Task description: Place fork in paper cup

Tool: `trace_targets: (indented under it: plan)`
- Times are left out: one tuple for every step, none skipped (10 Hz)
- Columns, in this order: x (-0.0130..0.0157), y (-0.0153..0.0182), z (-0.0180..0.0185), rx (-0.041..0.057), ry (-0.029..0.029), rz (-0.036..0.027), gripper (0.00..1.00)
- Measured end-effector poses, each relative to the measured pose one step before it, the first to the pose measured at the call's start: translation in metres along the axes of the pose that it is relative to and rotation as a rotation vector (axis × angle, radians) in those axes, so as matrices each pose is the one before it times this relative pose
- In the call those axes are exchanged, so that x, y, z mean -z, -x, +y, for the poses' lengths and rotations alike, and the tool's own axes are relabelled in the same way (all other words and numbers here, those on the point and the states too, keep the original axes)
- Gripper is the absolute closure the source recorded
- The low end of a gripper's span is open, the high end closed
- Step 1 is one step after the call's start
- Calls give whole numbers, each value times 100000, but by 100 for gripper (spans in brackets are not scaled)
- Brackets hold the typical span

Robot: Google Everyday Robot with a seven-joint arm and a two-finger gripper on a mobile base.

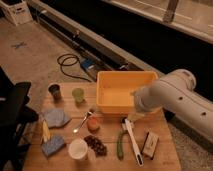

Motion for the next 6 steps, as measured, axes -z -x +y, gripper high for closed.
trace_targets:
  plan:
    - [71,-168,-41,-320,-211,152,29]
    - [-34,107,-8,216,42,-55,29]
    - [-24,70,-12,-7,15,-43,29]
    - [15,-57,-32,-261,-185,346,29]
    - [32,45,-262,104,-542,-453,29]
    - [-400,352,-703,1586,-275,-808,29]
